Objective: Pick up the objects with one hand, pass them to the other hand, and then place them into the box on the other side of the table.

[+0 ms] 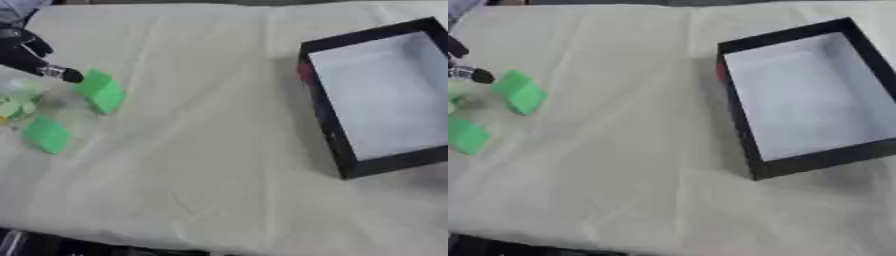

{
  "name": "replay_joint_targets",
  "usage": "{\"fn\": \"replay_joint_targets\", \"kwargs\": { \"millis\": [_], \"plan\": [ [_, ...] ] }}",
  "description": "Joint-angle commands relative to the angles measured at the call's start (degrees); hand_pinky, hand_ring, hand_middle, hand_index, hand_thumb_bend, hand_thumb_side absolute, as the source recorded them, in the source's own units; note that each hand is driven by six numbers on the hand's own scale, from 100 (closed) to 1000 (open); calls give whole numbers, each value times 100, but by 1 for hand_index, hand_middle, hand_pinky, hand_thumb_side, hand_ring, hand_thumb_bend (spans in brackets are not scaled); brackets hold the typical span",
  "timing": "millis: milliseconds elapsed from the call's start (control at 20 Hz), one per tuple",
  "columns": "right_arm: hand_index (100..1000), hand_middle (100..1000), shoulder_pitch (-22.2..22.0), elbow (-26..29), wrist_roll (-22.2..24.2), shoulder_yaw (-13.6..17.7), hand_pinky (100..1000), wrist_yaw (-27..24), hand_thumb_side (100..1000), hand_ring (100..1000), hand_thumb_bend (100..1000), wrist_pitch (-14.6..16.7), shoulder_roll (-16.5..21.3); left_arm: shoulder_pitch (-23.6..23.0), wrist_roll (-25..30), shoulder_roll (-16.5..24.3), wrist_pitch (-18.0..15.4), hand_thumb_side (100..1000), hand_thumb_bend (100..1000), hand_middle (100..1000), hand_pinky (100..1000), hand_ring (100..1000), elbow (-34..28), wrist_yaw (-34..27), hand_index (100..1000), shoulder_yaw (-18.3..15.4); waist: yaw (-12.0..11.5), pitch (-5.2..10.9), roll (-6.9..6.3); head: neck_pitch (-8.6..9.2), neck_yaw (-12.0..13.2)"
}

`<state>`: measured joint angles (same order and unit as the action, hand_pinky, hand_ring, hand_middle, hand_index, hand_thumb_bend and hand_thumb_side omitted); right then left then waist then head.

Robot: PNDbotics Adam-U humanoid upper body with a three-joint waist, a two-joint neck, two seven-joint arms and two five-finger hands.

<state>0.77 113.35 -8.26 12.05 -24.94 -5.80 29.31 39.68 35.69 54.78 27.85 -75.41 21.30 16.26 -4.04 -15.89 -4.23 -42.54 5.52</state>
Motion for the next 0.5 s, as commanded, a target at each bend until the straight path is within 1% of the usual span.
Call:
{"fn": "replay_joint_targets", "kwargs": {
  "millis": [50,150,300,400,500],
  "plan": [
    [1000,1000,7,80,34,18,934,41,560,943,100,9,196,178,207,106,-49,539,958,828,992,916,141,279,864,134,-13,204,-63,-32,32],
    [1000,1000,9,78,39,14,934,44,560,943,100,7,195,273,271,16,-69,542,958,829,993,916,289,428,865,214,-11,205,-63,-41,13],
    [1000,1000,14,75,46,9,935,46,560,943,100,5,191,403,323,-115,-103,543,962,833,995,917,489,601,868,283,-6,204,-61,-57,-81],
    [1000,1000,15,73,52,4,935,49,560,943,100,3,189,478,332,-200,-117,562,982,833,994,917,615,701,868,318,-4,203,-61,-60,-108],
    [1000,1000,14,69,60,-1,935,55,560,943,100,-1,189,562,333,-300,-136,546,965,832,993,916,756,799,868,353,-4,205,-63,-66,-112]
  ]
}}
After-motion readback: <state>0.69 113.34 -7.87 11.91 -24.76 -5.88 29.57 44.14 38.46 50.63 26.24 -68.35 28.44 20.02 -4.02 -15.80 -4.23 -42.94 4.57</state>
